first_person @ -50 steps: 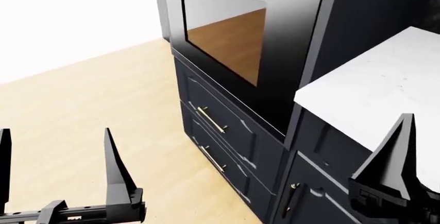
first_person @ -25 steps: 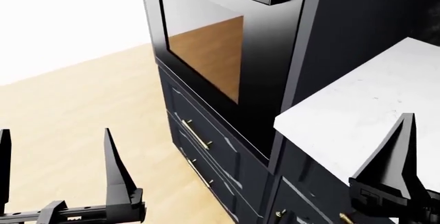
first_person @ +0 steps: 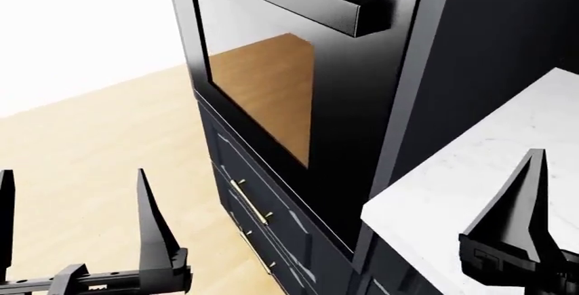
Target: Open the oven door
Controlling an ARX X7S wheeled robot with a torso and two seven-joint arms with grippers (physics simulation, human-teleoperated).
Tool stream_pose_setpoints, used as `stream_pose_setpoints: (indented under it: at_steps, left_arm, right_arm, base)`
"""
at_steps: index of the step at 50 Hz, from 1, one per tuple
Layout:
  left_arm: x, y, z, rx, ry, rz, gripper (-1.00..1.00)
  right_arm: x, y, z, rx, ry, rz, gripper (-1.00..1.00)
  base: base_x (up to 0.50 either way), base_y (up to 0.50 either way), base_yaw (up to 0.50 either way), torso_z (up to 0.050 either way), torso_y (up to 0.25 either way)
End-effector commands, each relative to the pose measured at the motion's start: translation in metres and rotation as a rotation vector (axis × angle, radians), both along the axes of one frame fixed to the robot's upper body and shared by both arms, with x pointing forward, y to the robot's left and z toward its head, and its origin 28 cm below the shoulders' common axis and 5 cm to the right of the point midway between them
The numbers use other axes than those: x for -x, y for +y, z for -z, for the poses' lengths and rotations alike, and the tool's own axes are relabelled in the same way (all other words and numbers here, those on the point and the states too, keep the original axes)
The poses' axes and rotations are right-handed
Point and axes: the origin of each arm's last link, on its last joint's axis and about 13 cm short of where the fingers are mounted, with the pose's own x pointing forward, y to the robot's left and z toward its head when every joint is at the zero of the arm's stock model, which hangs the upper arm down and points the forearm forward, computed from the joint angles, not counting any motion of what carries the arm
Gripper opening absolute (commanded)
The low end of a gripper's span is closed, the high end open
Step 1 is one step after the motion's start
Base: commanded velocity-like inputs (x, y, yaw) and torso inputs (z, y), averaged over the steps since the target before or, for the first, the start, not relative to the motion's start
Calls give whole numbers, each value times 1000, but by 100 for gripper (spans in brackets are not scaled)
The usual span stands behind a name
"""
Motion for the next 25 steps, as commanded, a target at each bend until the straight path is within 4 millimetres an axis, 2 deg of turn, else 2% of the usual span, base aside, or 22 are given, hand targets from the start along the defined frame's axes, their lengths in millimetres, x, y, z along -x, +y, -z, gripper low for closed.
stream_pose_setpoints:
  at_steps: [1, 5, 25]
  left_arm:
    - [-1, 0, 0, 0, 1, -2, 100]
    - [-1, 0, 0, 0, 1, -1, 100]
    - [1, 0, -1, -14, -2, -2, 100]
  right_arm:
    - [0, 0, 0, -4, 2, 2, 100]
    - [1, 0, 0, -12, 3, 6, 100]
    - [2, 0, -1, -17, -4, 3, 100]
  base:
    - [249, 91, 0, 0, 0]
    - [242, 82, 0, 0, 0]
    - [0, 0, 0, 0, 0]
